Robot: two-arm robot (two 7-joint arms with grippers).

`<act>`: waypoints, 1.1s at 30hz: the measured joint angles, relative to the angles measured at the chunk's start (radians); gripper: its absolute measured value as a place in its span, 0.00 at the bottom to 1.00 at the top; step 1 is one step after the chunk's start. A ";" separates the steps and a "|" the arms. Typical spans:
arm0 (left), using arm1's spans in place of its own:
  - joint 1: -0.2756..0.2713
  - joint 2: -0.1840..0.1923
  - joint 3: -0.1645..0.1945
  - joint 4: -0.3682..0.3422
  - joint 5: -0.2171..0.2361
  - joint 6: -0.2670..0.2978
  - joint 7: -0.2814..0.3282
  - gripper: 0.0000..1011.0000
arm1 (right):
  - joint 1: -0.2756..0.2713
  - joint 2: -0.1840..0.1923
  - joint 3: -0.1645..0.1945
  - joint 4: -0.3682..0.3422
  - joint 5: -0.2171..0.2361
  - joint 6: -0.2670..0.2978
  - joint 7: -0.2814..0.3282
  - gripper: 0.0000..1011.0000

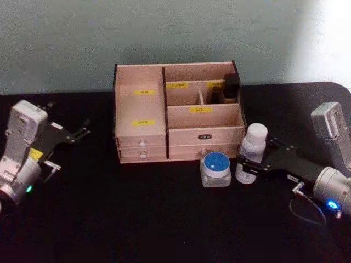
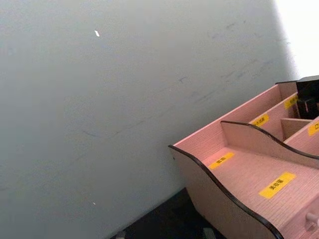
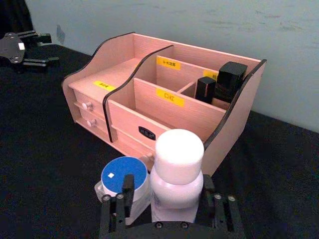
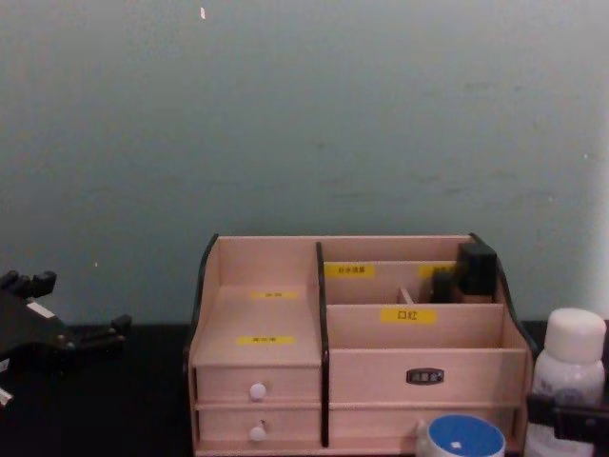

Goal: Pick up the facial cleanser and watermelon frost from the table and place them into the tiered storage box.

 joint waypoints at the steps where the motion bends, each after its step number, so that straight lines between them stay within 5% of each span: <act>1: 0.000 0.000 0.000 0.000 0.000 0.000 0.000 0.99 | 0.000 0.000 0.000 0.000 0.000 0.000 0.000 0.84; 9: 0.000 0.000 0.000 0.000 0.000 0.000 0.000 0.99 | 0.000 0.000 0.000 0.000 0.001 -0.001 -0.001 0.60; 22: 0.000 0.000 0.000 0.000 0.000 0.000 0.000 0.99 | 0.000 0.000 0.000 0.000 0.002 -0.001 -0.001 0.59; 33: 0.000 0.000 0.000 0.000 0.000 0.000 0.000 0.99 | -0.033 0.028 0.047 -0.073 0.066 0.006 0.023 0.59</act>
